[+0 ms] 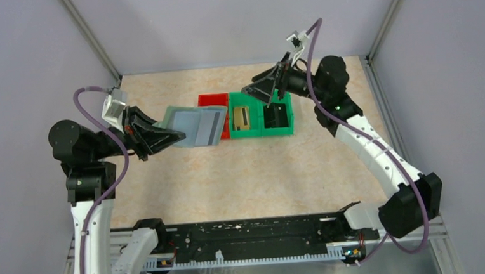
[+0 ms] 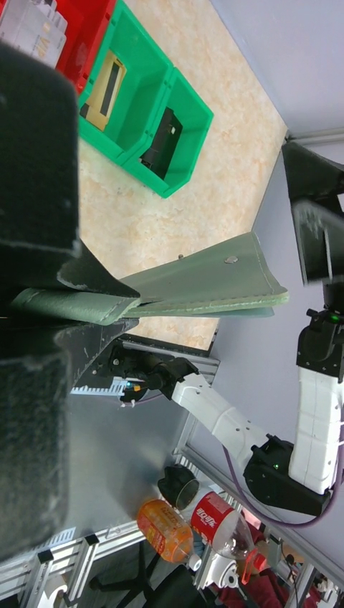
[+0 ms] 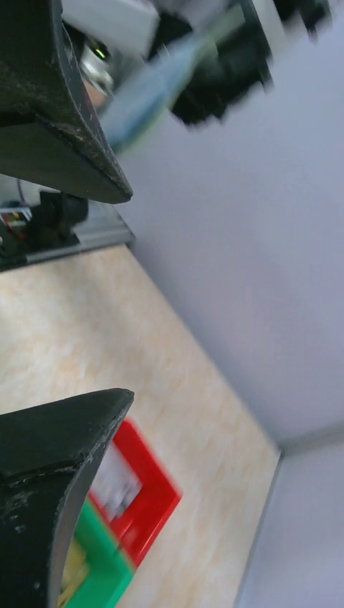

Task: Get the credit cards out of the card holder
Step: Remove the credit card from the card holder.

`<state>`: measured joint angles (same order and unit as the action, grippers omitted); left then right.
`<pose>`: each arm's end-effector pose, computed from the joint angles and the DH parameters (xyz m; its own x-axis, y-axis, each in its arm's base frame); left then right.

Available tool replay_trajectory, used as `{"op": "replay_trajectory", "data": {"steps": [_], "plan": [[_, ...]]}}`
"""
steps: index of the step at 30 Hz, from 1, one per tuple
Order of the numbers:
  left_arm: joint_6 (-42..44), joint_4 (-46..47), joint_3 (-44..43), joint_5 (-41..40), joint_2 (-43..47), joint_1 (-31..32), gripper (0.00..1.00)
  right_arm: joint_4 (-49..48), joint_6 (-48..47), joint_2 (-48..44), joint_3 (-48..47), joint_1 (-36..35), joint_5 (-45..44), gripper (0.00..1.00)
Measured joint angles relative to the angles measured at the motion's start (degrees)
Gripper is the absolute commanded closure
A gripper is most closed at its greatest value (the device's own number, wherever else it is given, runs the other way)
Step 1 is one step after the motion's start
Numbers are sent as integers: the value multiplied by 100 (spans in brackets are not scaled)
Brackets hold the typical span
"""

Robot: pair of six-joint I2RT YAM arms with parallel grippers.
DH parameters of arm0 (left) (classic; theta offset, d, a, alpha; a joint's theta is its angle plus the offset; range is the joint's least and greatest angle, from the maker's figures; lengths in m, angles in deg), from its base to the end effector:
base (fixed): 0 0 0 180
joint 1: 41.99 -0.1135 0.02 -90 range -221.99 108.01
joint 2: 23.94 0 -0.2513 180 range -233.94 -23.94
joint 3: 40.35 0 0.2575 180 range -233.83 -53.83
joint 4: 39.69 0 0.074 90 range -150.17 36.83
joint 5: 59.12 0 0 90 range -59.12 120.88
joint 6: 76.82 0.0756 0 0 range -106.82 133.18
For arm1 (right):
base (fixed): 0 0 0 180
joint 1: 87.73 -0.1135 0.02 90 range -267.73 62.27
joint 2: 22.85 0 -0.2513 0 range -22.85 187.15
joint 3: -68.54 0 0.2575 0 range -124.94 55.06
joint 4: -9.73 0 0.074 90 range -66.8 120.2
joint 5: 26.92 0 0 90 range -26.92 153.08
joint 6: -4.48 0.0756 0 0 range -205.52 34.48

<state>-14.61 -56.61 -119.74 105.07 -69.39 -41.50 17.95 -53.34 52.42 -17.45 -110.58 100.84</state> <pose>0.1472 -0.0740 0.4640 -0.1711 -0.1256 -0.9772 0.9524 0.2329 -0.1967 0.2979 0.1758 0.4103 -0.4297 0.2758 -0.8598 -0.7584 0.4065 0.5095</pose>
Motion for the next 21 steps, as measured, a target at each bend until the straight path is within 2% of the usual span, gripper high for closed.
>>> {"op": "replay_trajectory", "data": {"steps": [3,7,12,15,19,21], "plan": [[-13,7,0,42,24,0,100,-1351,623,-236,372,-208,942,2],[-162,144,0,90,57,0,100,-1954,791,-271,439,-667,1486,11],[-437,452,0,120,96,0,100,-2420,953,-271,778,-1141,1578,23],[-557,588,0,146,111,0,100,-2736,1226,-199,1051,-1237,1495,23],[-608,649,0,155,133,0,100,-3866,1961,9,1491,-1460,1491,19],[-619,693,9,149,149,0,100,-4352,2280,90,1587,-1587,1467,23]]}}
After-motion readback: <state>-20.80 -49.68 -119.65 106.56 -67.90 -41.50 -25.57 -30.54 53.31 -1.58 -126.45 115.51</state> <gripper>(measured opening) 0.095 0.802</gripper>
